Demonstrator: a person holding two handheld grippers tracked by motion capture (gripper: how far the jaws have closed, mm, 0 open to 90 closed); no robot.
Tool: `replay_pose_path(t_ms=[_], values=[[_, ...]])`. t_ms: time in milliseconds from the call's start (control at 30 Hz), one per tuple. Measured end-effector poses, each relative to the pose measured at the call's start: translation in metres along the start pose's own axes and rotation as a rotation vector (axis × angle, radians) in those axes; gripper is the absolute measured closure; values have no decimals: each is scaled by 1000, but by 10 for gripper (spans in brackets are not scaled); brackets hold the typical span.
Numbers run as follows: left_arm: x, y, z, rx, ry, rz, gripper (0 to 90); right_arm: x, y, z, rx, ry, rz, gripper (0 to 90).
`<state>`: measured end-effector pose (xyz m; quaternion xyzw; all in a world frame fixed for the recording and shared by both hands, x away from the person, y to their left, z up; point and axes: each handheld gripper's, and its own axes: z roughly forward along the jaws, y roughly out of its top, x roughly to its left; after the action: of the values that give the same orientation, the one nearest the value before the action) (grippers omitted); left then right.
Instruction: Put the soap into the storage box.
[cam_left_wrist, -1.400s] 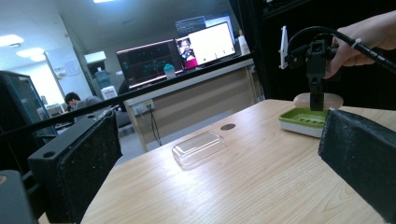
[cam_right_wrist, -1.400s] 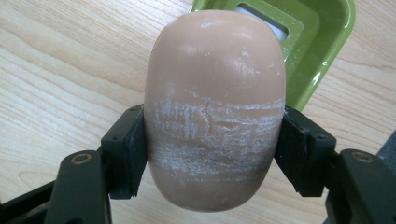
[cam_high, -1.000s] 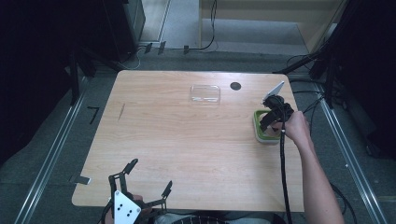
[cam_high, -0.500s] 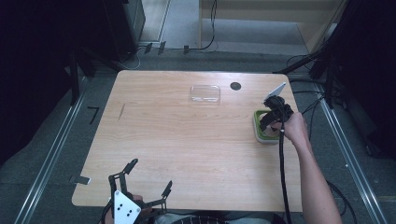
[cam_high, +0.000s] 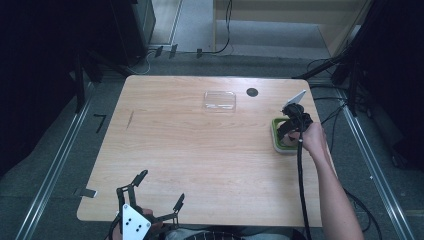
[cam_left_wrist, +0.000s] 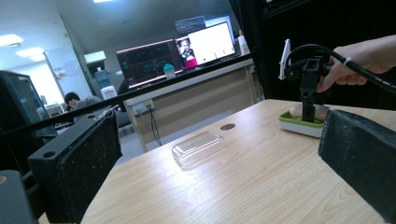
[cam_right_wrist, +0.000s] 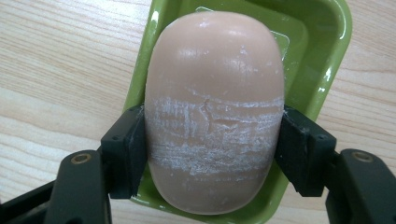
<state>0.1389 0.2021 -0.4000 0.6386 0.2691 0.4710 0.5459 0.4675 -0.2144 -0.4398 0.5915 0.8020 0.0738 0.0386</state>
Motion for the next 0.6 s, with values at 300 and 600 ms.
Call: replay_pose_path(t_ms=[300,600], values=[[0,0,0,0,1,-1,0,-1,1,7,-11,-11,26,337],[0,0,0,1,1,-1,0,-2,2,8,-21,-16,19,337]])
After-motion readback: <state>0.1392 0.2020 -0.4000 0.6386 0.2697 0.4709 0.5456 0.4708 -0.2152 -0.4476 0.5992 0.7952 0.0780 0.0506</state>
